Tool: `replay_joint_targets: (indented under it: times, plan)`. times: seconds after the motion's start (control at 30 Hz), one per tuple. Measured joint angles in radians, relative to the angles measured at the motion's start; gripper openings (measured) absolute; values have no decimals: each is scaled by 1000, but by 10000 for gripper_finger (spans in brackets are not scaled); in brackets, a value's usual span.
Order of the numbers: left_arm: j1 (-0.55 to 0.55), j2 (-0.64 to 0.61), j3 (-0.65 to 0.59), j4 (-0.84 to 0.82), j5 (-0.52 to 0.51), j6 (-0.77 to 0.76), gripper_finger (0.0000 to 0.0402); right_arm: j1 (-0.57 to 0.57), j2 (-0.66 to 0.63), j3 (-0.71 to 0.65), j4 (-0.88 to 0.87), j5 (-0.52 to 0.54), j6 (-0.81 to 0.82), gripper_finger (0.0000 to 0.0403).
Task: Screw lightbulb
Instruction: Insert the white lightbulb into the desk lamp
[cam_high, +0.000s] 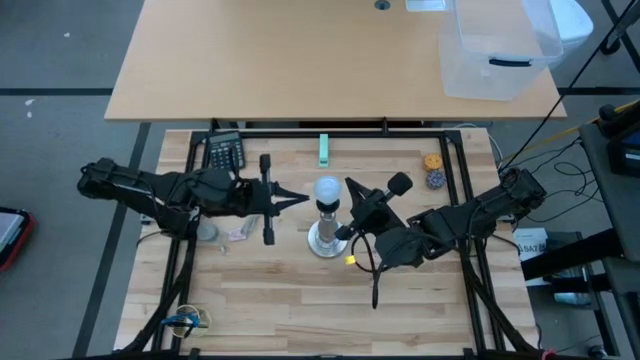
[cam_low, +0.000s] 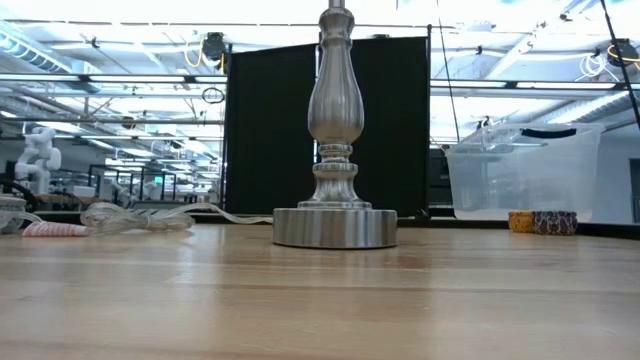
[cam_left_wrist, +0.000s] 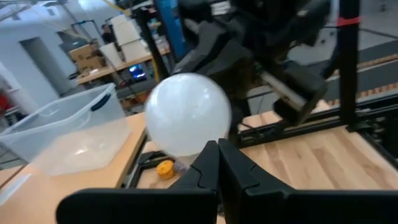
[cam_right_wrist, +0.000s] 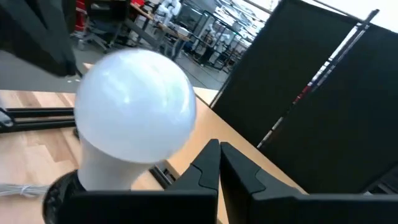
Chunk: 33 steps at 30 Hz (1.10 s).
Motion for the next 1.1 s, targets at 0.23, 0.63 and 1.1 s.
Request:
replay_joint_targets:
  times: [0.23,0.63,1.1]
  plan:
    - [0,0,0,24,28,1,1,-17,0,0,33,-50,-18,0]
    - [27,43,0,57,64,3,1,-23,0,0,55,-67,-37,0]
    - [46,45,0,60,73,0,1,-14,-1,0,45,-88,-12,0]
